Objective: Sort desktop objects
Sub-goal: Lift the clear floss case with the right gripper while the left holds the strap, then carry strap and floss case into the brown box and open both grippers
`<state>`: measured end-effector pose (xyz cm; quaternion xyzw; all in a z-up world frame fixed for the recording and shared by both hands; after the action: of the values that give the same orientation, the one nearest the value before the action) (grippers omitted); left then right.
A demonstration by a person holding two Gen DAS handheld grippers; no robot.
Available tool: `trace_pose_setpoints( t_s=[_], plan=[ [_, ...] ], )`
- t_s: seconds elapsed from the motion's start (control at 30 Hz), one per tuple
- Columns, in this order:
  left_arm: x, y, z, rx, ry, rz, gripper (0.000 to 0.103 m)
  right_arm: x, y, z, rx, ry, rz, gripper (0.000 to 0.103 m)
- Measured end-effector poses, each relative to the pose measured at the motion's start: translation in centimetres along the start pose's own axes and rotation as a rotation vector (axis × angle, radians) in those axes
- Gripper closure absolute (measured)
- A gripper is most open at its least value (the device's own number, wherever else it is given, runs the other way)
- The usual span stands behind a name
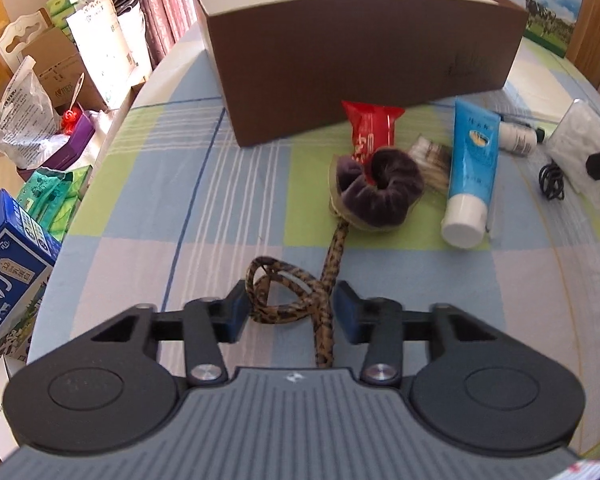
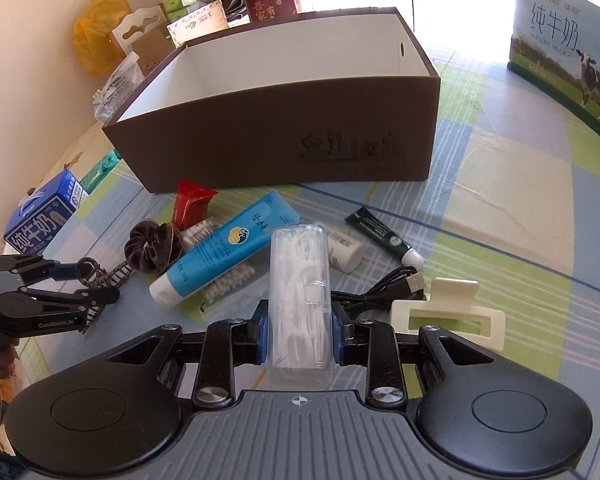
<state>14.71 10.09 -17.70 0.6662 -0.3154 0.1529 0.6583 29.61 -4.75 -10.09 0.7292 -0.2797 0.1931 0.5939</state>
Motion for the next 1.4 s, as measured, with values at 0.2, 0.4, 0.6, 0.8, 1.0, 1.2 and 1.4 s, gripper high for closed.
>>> trace_pose_setpoints(
  t_s=[0.2, 0.4, 0.6, 0.8, 1.0, 1.2, 1.4],
  plan=[
    [-0.1, 0.6, 0.2, 0.018, -0.033, 0.014, 0.067, -0.2, 0.0, -0.2, 0.007, 0.005, -0.001, 0.076],
    [1.2, 3.1, -0.1, 0.025, -0.009, 0.071, 0.067, 0.0, 0.2, -0.7, 0.016, 0.021, 0.006, 0.076],
    [4.9, 6.0, -0.2, 0.006, 0.017, 0.178, 0.067, 1.1, 0.7, -1.1, 0.025, 0.041, 0.031, 0.076],
    [9.4, 6.7, 0.7, -0.015, 0.021, 0.269, 0.067, 3.7, 1.1, -1.4, 0.031, 0.069, 0.073, 0.076],
    [14.7, 5.8, 1.8, -0.037, 0.017, 0.334, 0.067, 8.4, 1.9, -1.7, 0.036, 0.111, 0.158, 0.076],
    [20.1, 3.8, 1.6, -0.025, 0.036, 0.365, 0.067, 14.5, 1.4, -1.3, 0.016, 0.151, 0.248, 0.076],
    [23.5, 0.1, 0.6, -0.005, 0.095, 0.318, 0.067, 19.2, -1.7, -0.5, 0.018, 0.140, 0.262, 0.076]
  ],
)
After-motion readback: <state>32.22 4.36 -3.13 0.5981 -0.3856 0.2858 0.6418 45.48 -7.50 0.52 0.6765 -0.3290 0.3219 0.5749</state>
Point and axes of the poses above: each gripper's, at about its wrist camera, not at the fingertips, and y roughly against the way its jaws point, z to its right, x to its top, the point moved 7 cm from there along -y, roughly the way its jaws point, and after that the axes turned 5 degrees about z, right-handed, at the moved point
